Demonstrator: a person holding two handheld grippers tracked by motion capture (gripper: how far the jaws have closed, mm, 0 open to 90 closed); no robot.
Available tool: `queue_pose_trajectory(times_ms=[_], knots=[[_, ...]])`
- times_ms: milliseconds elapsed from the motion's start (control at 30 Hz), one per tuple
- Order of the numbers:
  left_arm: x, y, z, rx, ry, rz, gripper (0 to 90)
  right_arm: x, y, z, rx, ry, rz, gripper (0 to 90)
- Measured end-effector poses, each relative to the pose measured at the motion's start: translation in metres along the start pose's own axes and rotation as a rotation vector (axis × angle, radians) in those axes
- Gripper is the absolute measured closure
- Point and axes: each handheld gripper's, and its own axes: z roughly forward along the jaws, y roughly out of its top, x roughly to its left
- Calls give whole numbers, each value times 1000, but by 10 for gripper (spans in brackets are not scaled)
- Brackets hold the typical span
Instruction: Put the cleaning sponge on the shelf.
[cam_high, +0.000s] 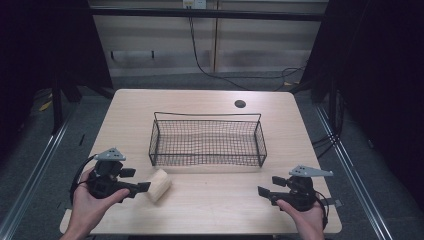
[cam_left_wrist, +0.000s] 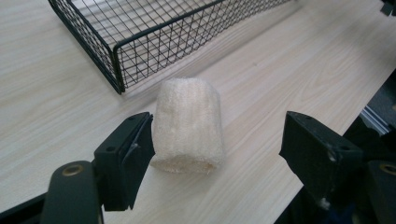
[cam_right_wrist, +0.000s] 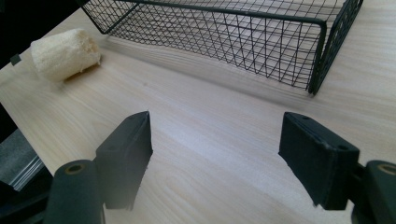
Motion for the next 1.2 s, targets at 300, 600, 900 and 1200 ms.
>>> queue_pose_trajectory(times_ms=[300, 600, 900, 1200], knots=[[9, 16, 22, 172, -21, -16, 176, 0, 0, 3, 31, 1, 2, 247], [8, 32, 26, 256, 33, -27, 254, 0, 0, 5, 48, 8, 5, 232], [13, 42, 30, 301, 23, -38, 224, 0, 0, 5, 56, 4, 10, 222], [15, 47, 45, 382, 11, -30, 184, 0, 0, 7, 70, 5, 7, 217]])
